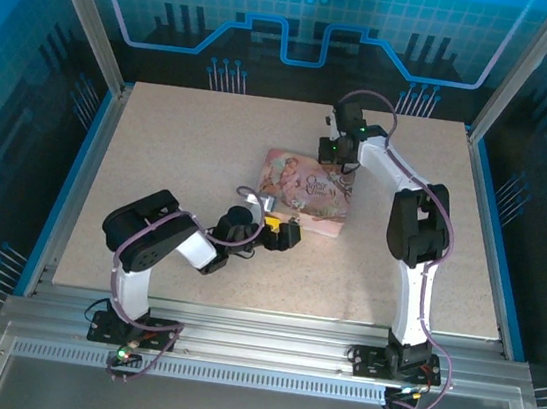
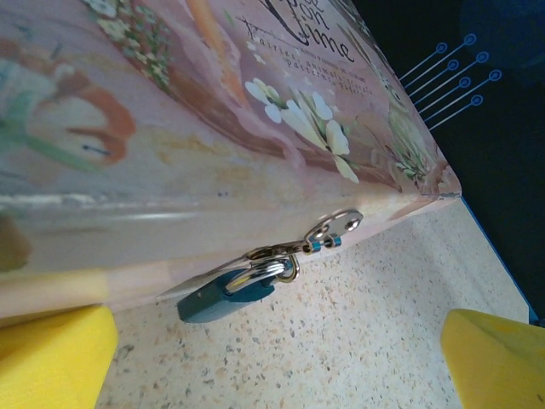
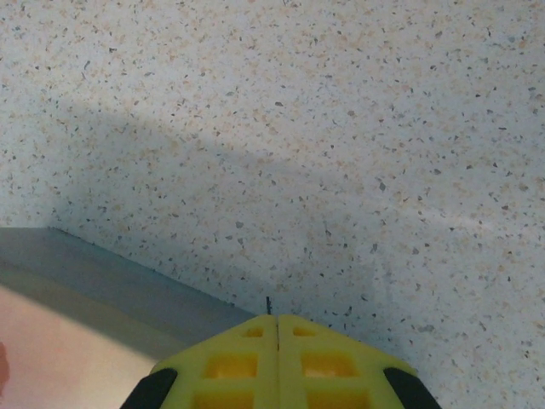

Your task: Unlock the padlock with the key

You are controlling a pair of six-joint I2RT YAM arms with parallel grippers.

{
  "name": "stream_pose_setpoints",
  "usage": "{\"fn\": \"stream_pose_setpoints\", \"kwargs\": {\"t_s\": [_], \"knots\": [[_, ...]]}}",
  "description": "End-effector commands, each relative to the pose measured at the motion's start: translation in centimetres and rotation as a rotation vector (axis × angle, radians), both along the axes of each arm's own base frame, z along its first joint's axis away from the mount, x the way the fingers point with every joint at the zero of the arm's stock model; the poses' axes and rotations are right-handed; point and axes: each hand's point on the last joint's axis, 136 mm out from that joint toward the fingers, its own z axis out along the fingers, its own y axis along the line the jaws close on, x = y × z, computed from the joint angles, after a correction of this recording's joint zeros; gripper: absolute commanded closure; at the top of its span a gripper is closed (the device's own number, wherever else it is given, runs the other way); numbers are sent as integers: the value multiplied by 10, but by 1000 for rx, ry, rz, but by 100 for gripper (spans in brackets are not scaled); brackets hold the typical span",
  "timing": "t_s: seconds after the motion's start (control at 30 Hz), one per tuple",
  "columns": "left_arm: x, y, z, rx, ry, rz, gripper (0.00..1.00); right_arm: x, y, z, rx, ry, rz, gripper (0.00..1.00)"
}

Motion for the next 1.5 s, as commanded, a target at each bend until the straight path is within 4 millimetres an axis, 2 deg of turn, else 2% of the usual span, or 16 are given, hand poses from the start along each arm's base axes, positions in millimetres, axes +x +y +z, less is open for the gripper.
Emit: {"fn": "stream_pose_setpoints", "kwargs": {"t_s": [0.0, 0.17, 0.33, 0.67, 0.77, 0.83, 1.03, 1.2, 1.47], "knots": [[0, -17, 9, -13, -61, -63, 2, -9, 9, -18, -6, 46, 32, 100], [-4, -26, 11, -4, -73, -118, 8, -12, 11, -23, -8, 57, 41, 100], [-11, -29, 12, 57, -93, -165, 9, -16, 12, -29, -8, 72, 48, 100], [-5, -32, 9, 141, -122, -174, 5, -21, 23, -31, -10, 74, 74, 100], [-8, -43, 9, 158, -135, -211, 6, -23, 24, -35, -9, 78, 75, 100], [-12, -51, 12, 141, -139, -248, 9, -24, 24, -36, -11, 80, 76, 100], [-16, -57, 24, 106, -159, -287, 20, -24, 25, -35, -11, 78, 81, 100], [-14, -59, 23, 89, -140, -286, 21, -24, 25, -34, -7, 74, 79, 100], [-18, -63, 23, 27, -128, -305, 34, -25, 26, -35, -7, 77, 80, 100]]}}
